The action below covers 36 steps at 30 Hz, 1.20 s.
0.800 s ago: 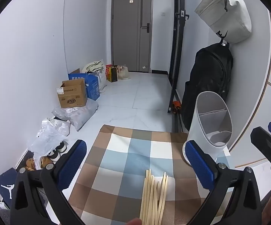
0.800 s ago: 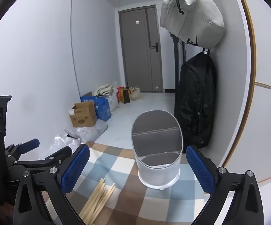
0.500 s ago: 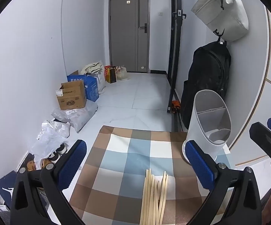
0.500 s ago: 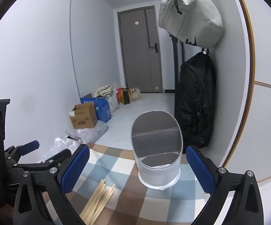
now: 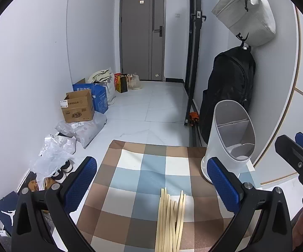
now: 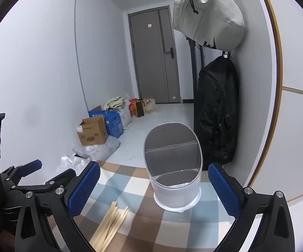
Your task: Organize utensils
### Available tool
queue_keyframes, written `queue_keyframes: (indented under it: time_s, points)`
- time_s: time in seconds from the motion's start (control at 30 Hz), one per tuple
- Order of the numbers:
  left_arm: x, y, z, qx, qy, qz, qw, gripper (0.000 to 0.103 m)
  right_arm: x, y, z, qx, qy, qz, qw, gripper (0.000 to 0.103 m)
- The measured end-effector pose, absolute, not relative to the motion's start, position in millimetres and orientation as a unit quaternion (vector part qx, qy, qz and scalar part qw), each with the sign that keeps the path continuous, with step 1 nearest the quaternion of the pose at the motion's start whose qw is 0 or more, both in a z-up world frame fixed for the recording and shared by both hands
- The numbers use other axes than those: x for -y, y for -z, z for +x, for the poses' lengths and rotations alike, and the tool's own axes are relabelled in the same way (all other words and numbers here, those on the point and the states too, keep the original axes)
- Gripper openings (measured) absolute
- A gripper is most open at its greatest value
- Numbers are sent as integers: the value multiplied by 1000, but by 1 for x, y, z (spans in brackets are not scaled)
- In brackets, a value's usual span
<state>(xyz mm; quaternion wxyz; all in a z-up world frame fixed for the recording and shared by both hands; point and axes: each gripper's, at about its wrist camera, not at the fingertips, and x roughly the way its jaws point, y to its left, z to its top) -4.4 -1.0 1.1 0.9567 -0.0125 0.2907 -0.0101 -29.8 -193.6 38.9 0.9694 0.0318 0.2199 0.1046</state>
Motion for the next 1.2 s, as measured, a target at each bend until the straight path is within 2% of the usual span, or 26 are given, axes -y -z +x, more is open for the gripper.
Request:
queue_keyframes:
  time_s: [1.2]
  points:
    - [-1,0,-2,-298,11,-22,954,102,195,-35,-28,-219,-102,36,970,103]
